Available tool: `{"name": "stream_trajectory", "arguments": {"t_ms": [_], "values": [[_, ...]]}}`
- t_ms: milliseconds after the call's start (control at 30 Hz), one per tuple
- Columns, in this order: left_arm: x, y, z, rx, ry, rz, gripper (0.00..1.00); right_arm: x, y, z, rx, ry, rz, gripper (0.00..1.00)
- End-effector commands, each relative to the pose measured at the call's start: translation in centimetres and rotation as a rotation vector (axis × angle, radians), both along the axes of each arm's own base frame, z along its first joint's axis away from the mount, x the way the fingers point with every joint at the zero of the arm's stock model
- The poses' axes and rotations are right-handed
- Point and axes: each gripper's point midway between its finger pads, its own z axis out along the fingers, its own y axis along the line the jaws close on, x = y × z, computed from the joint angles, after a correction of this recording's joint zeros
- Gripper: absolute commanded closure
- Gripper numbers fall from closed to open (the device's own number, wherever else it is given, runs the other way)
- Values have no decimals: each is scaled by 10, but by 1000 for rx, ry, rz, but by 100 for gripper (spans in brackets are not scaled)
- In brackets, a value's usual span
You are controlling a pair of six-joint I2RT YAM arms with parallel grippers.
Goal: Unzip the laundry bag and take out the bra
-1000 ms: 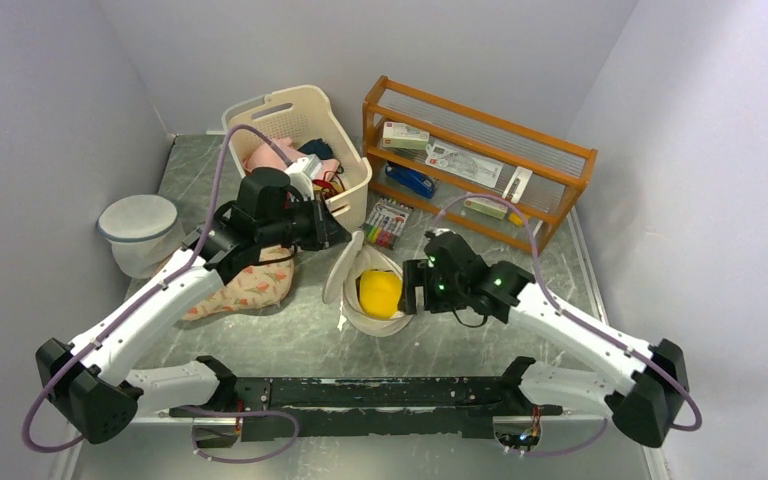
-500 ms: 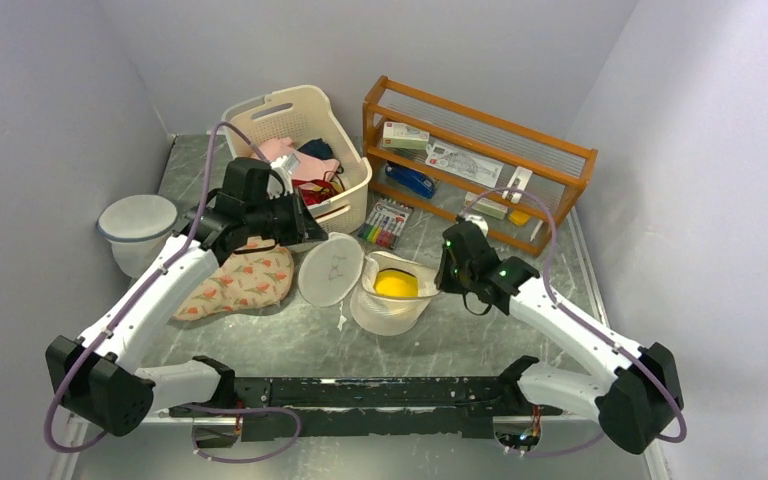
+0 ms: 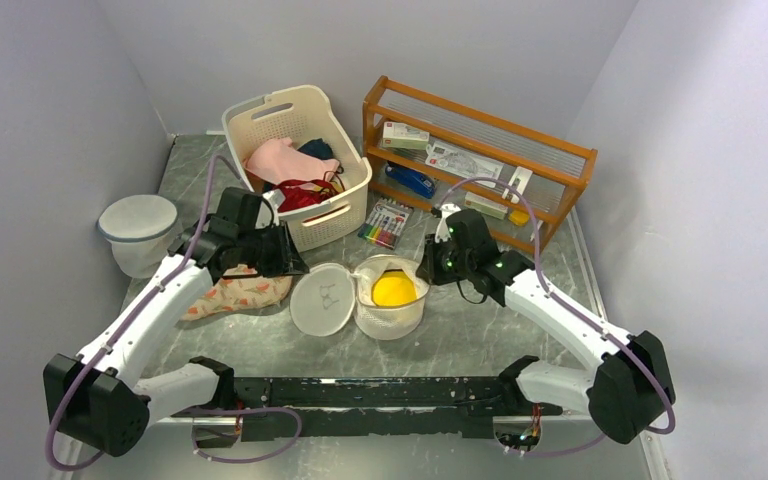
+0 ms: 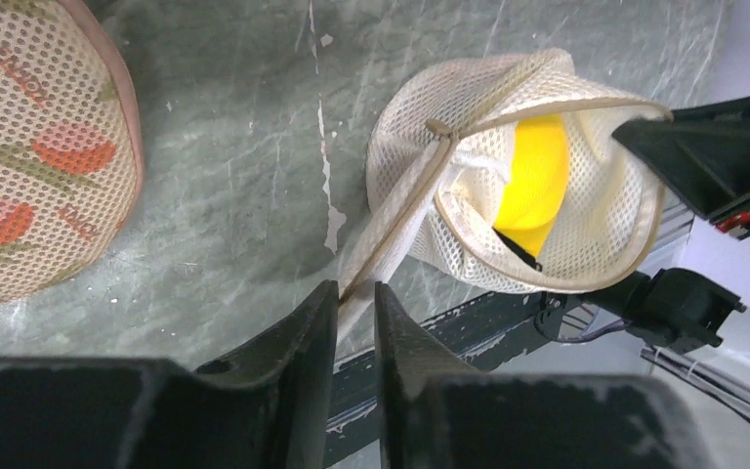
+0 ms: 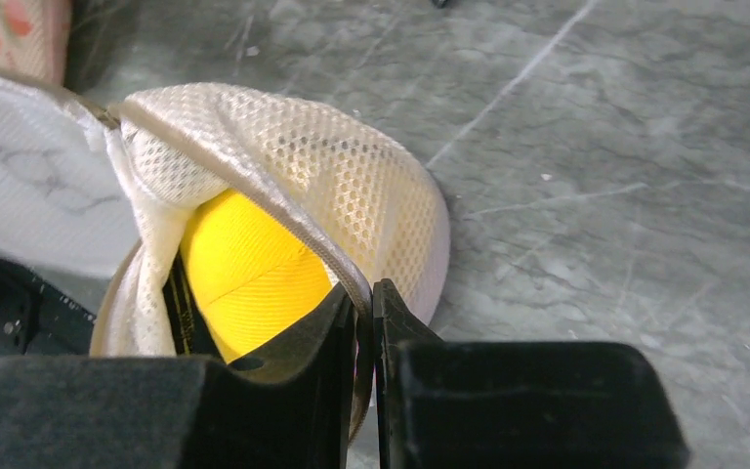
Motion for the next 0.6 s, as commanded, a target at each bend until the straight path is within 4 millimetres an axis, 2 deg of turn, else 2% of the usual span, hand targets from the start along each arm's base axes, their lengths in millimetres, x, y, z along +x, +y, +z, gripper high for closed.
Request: {"name": "stream_trajectory", "arguments": {"t_ms": [0, 133, 233, 300, 400, 500, 533, 567], "values": [[15, 4, 11, 16, -60, 29, 65, -9, 16, 11, 82, -36, 113, 89], [22, 21, 26, 87, -129, 87, 50, -11, 13, 21, 94, -79, 119, 89], [24, 19, 57, 51, -241, 63, 27, -13, 12, 25, 96, -98, 132, 89], [21, 5, 80, -45, -330, 1, 17, -15, 13, 26, 109, -109, 144, 89], [10, -24, 103, -232, -405, -122, 13, -18, 17, 30, 143, -134, 168, 89], [-5, -54, 110, -372, -408, -234, 16, -20, 23, 37, 174, -155, 203, 89], [-11, -66, 109, -382, -409, -266, 17, -21, 24, 38, 178, -155, 211, 89], [-9, -75, 104, -342, -426, -248, 17, -21, 25, 39, 181, -159, 217, 89]]}}
